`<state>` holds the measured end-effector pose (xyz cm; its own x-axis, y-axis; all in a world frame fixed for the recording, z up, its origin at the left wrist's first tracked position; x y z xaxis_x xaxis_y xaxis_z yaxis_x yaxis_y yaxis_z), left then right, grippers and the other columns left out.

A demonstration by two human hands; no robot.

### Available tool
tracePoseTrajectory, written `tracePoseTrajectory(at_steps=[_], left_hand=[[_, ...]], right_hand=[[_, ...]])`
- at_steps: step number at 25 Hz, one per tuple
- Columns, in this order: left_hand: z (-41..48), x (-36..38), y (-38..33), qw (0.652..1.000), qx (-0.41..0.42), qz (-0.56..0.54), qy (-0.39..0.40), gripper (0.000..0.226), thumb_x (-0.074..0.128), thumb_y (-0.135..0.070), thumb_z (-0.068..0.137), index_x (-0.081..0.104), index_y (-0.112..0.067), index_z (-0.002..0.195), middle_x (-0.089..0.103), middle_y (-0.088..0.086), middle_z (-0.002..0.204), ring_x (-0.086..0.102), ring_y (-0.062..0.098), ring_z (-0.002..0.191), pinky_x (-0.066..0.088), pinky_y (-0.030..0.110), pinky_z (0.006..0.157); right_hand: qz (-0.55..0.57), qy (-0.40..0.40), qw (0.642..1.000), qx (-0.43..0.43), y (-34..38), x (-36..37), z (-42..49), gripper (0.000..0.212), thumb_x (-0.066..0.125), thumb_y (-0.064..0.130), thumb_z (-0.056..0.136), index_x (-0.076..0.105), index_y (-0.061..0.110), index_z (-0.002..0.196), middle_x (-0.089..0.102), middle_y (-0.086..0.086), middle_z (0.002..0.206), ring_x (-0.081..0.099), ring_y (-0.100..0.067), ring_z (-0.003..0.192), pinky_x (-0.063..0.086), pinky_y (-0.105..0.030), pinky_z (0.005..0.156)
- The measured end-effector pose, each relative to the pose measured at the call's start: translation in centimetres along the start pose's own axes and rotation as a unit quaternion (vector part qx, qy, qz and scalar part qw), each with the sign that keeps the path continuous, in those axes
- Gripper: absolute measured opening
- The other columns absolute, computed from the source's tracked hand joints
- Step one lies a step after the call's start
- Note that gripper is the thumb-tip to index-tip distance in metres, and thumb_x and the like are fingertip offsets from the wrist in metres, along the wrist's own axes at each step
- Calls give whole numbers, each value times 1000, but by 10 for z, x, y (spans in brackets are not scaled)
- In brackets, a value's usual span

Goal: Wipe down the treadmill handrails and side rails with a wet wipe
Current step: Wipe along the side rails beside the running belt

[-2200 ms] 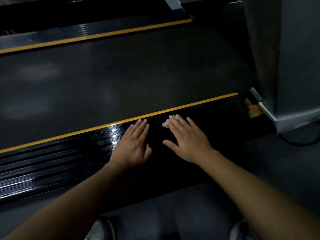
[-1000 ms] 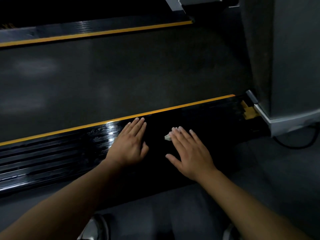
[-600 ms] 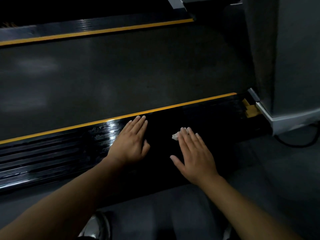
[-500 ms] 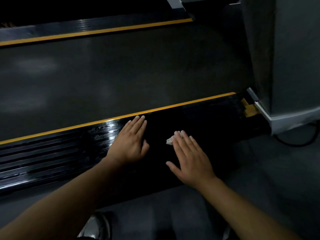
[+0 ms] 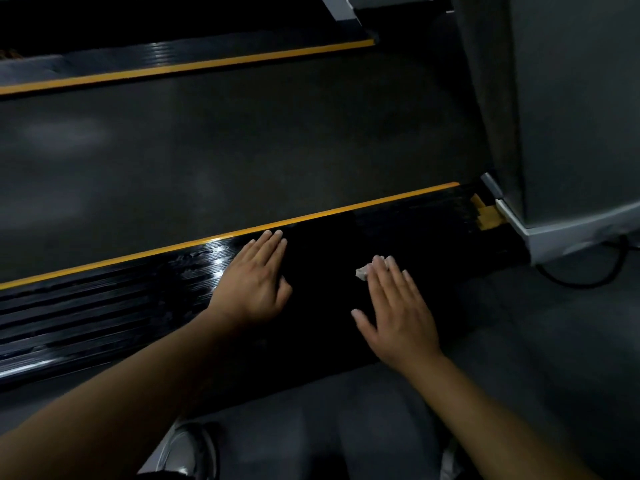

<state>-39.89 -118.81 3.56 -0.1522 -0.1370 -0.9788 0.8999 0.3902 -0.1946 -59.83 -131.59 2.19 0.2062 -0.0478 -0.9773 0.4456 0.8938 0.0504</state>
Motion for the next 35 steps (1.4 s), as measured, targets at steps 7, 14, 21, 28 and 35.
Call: tracePoseTrajectory(at_steps=[7,14,21,28,35], left_hand=[[29,3,-40,999,-26,27,14,83,20,-52,91,36,-3,156,31,18,165,22,31,155,17,45,126],[36,16,-49,1000,7,27,10,75,23,-46,97,32,-5,158,23,12,168,14,24,158,15,45,129],[37,17,-49,999,8,35,25,75,24,-47,98,30,-6,160,21,11,169,11,23,158,9,43,129],[38,15,-50,999,9,36,27,76,21,-49,98,28,-6,160,19,12,169,10,23,158,10,44,129],[38,13,-53,999,12,39,25,77,22,-49,97,31,-4,159,22,13,168,14,25,158,12,45,129]], right_hand=[[-3,-20,1000,-1,-19,-6,3,74,41,48,101,31,4,158,29,-14,167,23,-31,156,20,-49,125],[24,-12,1000,12,-34,-7,18,69,37,49,102,39,5,155,34,-12,164,28,-29,154,22,-51,124],[-19,72,997,-4,-32,-3,42,81,16,63,103,34,6,158,30,-12,166,22,-26,156,16,-48,126],[-23,116,993,-11,-34,2,57,93,-6,72,98,20,10,162,16,-7,171,8,-21,158,6,-45,129],[-22,152,987,-41,-22,3,68,101,-15,75,91,15,12,164,6,-6,172,1,-21,159,4,-46,129]])
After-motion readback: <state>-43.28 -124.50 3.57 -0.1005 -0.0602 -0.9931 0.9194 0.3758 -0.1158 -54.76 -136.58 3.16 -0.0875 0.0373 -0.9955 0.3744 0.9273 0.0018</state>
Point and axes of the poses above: each hand's wrist, its own z-axis towards the middle knuckle, its own x-axis out of the palm, y = z × x, the point moved 9 cm from there along z, towards the middle knuckle
